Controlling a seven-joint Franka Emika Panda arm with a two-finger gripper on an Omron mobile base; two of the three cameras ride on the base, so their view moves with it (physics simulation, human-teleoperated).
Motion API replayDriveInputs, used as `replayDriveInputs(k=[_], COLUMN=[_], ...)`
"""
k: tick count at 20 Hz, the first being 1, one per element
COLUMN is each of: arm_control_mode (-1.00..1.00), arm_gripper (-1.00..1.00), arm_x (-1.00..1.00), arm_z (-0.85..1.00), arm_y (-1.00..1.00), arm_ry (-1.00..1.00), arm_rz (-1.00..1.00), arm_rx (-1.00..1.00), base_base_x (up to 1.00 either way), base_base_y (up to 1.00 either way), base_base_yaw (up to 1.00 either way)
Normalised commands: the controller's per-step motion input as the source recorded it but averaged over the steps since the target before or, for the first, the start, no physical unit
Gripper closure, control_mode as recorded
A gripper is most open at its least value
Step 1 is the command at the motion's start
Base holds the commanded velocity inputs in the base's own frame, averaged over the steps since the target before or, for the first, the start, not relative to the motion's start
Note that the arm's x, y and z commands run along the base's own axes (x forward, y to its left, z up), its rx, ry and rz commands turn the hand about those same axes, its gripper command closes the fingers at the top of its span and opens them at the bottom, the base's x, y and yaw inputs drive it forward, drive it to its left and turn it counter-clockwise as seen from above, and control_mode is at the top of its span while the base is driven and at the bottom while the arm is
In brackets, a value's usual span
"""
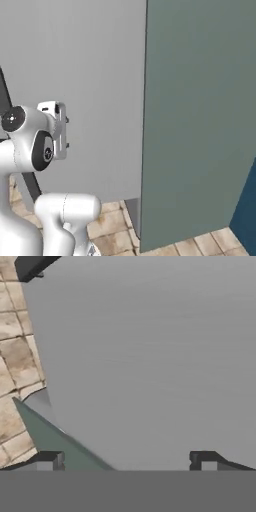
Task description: Place the fish on the counter behind the older fish on the same shelf of the fridge to maintain FIFO order. Close the fridge door when finished.
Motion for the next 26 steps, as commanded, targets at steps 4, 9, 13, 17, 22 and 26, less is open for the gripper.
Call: replayDriveInputs(k=[4,9,13,17,22,26], arm_control_mode=[1.0,-1.0,-1.0,-1.0,-1.0,-1.0], arm_gripper=[-1.0,-1.0,-1.0,-1.0,-1.0,-1.0], arm_x=[0.0,0.22,0.71,0.77,0.79,0.93], arm_z=[0.0,-0.08,-0.15,-0.04,0.0,0.0], arm_y=[0.0,0.0,0.03,0.28,0.2,0.06], arm_ry=[0.0,0.0,0.0,-0.02,-0.07,-0.05], arm_rz=[0.0,0.01,-0.02,-0.15,-0.19,-0.18], arm_rx=[0.0,0.0,0.0,0.0,0.0,0.0], base_base_x=[0.52,0.17,0.0,0.0,0.0,0.0], base_base_y=[-0.15,-0.08,0.0,0.0,0.0,0.0], base_base_yaw=[0.37,0.06,0.0,0.0,0.0,0.0])
